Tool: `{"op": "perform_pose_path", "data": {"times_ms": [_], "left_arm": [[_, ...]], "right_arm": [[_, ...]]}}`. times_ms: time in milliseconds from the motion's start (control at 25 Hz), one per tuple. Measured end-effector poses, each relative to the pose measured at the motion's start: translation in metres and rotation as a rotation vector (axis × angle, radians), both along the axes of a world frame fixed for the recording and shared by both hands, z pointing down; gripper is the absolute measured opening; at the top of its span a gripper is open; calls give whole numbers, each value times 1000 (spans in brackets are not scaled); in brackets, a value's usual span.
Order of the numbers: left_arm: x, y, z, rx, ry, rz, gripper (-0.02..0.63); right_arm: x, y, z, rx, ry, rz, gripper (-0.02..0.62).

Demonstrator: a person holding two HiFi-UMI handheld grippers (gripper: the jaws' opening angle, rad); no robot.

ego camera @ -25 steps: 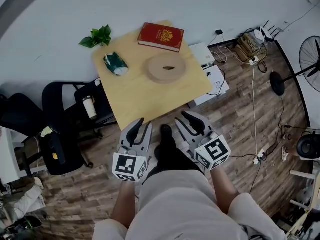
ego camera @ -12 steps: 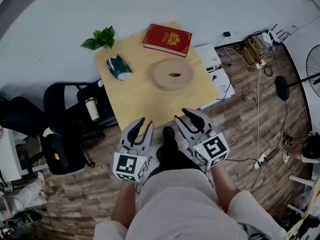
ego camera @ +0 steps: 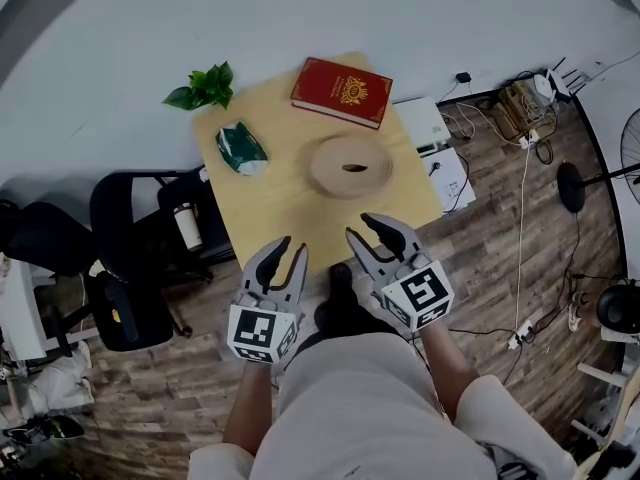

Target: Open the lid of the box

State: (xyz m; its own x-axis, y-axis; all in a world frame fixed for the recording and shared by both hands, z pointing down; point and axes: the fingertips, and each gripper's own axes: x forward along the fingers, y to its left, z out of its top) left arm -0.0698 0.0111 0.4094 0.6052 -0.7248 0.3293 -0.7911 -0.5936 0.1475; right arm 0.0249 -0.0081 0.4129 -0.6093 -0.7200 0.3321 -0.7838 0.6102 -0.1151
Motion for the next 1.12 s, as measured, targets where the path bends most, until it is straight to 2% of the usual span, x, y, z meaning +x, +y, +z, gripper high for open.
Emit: {"op": "perform_pose_path", "data": {"times_ms": [560, 1120], "left_arm": [[17, -47, 14, -20, -6, -27, 89], [32, -63, 19, -31, -32, -53, 89]], "right_arm": [[4, -51, 14, -8, 21, -65, 126], [9, -70, 25, -23, 40, -103, 127]]}}
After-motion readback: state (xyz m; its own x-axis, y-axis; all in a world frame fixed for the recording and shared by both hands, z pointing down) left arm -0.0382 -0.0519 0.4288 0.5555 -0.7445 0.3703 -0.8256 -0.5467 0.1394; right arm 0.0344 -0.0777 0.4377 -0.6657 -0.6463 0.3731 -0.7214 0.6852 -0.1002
